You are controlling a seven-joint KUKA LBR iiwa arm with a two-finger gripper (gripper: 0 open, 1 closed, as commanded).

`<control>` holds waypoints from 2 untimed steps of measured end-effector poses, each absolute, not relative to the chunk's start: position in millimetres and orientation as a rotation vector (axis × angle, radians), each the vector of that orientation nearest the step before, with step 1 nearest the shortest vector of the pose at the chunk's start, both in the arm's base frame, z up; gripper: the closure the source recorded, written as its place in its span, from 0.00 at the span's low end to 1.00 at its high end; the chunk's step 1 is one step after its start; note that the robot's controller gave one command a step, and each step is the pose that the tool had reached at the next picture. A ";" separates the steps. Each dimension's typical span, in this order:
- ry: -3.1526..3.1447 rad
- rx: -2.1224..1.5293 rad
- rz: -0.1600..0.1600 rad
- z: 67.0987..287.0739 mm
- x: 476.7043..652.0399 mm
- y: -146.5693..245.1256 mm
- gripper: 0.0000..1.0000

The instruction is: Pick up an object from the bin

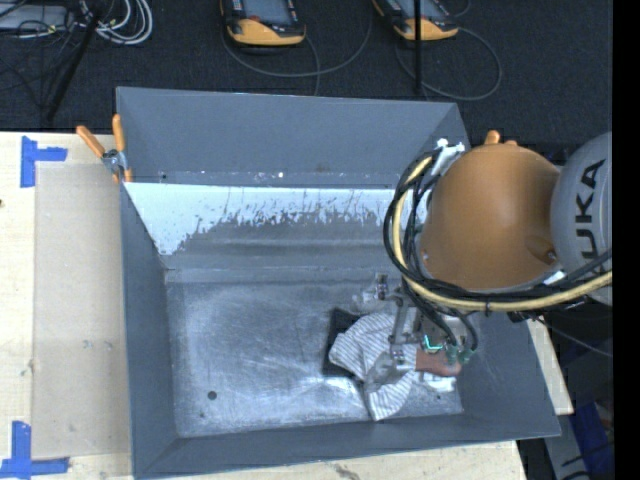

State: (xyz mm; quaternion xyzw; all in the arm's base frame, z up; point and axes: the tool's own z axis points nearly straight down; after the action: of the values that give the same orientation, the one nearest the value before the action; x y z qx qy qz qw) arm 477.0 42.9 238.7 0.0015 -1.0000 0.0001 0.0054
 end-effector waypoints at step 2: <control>-3.146 0.084 -0.001 203.3 491.1 37.1 0.00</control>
Offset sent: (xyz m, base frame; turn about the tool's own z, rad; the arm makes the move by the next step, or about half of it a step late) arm 0.0341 -0.0201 -0.1227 -0.1535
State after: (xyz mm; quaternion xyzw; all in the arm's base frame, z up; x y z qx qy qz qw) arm 491.1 37.1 203.3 0.0268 -0.9996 -0.0002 -0.0028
